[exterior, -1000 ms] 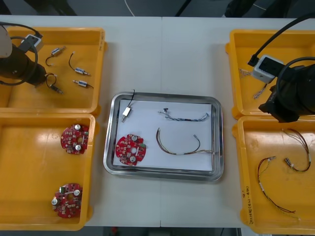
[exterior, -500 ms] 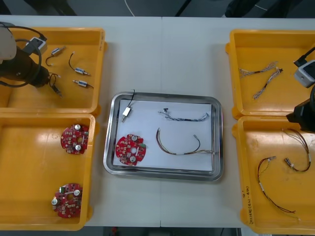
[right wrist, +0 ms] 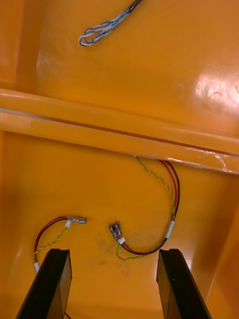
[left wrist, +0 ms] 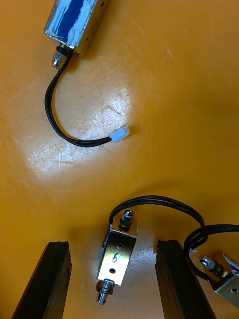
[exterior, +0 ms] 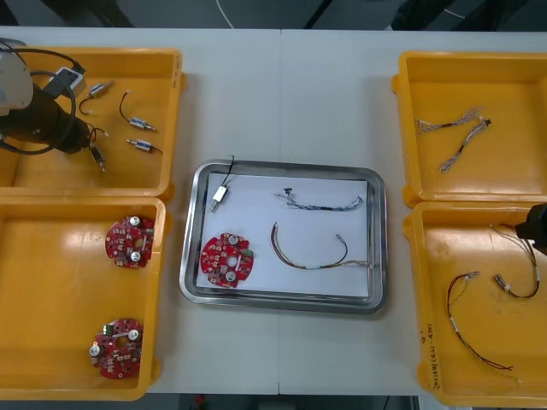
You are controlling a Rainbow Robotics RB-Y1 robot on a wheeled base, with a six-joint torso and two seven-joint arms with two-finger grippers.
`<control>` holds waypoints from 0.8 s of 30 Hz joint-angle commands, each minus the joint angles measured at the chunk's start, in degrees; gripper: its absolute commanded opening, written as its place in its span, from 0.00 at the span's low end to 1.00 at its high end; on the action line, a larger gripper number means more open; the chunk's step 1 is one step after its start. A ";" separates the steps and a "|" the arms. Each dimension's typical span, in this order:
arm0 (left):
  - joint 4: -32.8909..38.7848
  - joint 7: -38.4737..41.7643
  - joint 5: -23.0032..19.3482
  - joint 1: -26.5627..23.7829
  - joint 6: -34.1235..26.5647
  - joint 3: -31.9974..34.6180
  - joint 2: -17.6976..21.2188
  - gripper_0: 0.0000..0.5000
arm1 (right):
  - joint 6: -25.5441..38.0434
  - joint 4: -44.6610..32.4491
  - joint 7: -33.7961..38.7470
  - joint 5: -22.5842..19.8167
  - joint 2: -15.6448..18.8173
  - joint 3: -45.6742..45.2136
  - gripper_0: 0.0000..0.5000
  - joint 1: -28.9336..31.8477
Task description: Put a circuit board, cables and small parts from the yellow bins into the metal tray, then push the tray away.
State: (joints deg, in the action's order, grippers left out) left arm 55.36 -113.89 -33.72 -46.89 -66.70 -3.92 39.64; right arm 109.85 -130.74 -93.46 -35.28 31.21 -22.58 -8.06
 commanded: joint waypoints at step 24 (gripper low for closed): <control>0.45 -7.66 -0.91 2.15 2.89 -0.82 1.32 0.00 | 0.15 -1.18 9.88 -1.64 1.93 -5.02 1.00 7.27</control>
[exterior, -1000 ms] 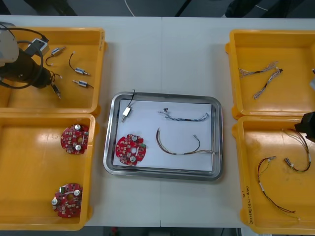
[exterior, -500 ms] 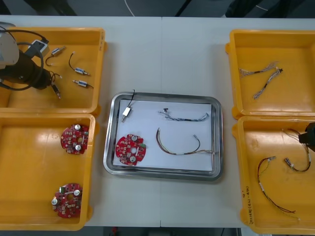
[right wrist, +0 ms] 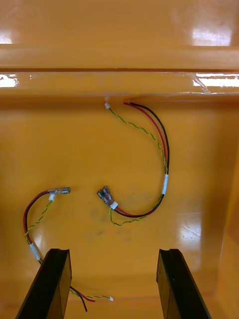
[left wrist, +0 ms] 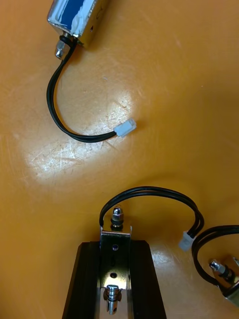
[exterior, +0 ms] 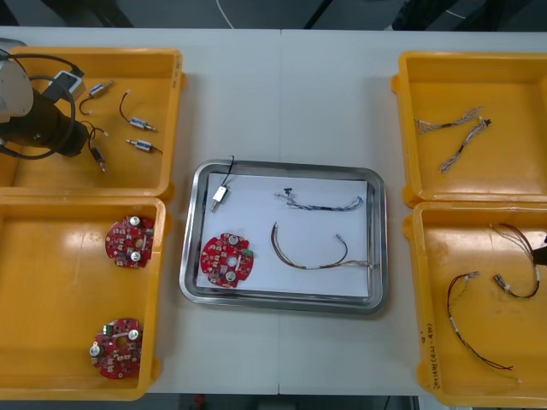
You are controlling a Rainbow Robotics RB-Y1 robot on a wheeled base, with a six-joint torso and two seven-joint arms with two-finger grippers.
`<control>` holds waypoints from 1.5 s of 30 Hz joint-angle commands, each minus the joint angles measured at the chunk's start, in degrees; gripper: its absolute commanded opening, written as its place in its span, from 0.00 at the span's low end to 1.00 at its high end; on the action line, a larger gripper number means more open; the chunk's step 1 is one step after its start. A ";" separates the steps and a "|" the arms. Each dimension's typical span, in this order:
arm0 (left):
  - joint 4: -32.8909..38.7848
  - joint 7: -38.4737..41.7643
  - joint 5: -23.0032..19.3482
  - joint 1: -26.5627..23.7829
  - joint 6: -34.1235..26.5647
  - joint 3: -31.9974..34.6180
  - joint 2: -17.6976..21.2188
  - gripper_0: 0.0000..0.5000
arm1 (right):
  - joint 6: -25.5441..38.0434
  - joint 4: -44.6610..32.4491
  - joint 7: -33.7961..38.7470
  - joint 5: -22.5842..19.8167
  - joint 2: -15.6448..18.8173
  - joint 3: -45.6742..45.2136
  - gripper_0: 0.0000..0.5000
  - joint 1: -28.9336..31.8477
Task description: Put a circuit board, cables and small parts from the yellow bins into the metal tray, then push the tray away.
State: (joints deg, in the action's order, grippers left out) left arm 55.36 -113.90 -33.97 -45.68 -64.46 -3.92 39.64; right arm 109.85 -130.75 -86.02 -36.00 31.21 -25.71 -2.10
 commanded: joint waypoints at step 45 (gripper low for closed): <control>38.33 24.34 -0.13 -4.06 -44.35 4.45 -1.32 0.00 | 0.15 -1.18 7.88 -3.02 1.93 -1.63 1.00 1.40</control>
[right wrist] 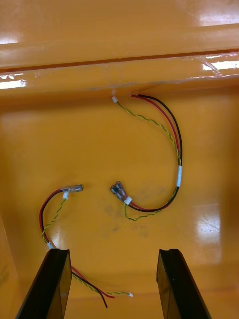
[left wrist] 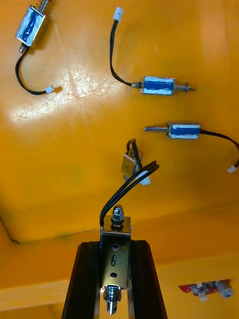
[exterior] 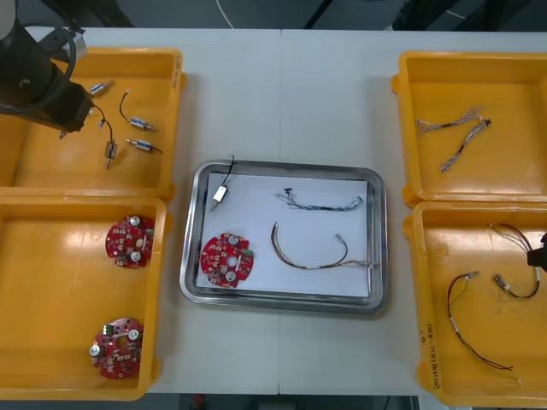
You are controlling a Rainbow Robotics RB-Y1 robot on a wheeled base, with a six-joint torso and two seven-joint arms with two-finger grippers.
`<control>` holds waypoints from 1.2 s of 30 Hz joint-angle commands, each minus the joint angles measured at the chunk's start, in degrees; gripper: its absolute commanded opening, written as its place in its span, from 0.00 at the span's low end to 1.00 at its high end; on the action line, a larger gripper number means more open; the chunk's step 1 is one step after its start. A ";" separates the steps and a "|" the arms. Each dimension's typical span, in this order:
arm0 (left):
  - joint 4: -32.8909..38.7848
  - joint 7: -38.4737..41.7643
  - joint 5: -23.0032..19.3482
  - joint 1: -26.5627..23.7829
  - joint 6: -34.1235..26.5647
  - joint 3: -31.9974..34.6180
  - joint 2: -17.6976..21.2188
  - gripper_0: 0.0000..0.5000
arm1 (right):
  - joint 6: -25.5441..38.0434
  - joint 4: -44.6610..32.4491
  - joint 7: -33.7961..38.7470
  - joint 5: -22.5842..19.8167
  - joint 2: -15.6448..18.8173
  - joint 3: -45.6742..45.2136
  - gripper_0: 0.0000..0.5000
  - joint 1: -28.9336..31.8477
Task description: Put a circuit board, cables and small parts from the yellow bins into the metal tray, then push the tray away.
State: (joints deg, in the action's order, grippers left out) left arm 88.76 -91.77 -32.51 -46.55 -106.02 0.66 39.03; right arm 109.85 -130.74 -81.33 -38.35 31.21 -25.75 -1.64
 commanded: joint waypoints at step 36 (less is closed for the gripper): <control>0.27 -1.92 -1.24 -3.11 -0.76 4.53 0.26 0.00 | 0.15 -1.19 4.77 -1.02 1.84 -1.23 1.00 0.94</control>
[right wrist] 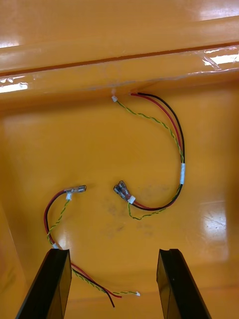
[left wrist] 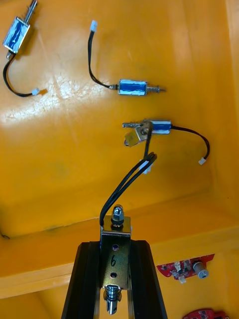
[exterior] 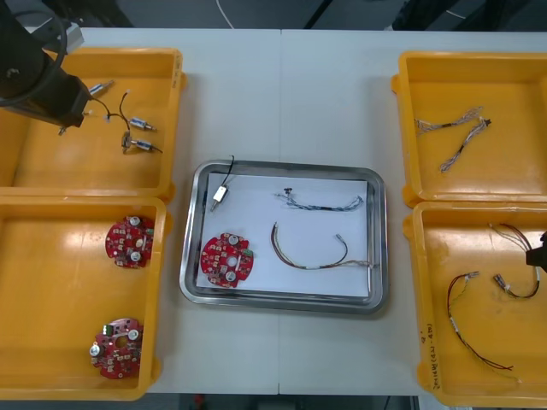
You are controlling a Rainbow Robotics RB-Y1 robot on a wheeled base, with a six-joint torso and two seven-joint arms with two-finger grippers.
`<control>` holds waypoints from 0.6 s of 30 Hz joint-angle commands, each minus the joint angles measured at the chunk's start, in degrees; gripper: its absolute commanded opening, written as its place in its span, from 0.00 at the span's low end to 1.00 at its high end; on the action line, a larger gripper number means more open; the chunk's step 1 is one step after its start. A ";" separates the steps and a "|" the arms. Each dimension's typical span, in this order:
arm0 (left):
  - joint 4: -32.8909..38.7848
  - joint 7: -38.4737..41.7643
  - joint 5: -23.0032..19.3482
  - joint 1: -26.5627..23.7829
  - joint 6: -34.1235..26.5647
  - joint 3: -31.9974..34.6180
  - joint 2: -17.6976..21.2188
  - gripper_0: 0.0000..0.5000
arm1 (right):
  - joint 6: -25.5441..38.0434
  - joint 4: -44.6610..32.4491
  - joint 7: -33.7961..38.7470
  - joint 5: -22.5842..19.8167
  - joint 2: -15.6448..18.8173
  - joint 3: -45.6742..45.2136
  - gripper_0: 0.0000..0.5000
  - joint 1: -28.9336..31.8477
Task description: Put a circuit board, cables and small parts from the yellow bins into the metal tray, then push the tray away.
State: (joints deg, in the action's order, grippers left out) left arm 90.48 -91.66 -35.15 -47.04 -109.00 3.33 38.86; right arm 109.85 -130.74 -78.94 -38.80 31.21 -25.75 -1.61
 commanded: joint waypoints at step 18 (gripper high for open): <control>-12.17 -11.34 4.57 -2.62 10.65 3.62 0.51 0.00 | 0.15 -1.19 2.65 -0.75 1.92 -1.05 1.00 0.91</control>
State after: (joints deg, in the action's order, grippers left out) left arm 77.97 -99.08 -31.38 -47.05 -98.98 5.46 38.86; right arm 109.85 -130.74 -78.88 -39.07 31.21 -25.75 -1.60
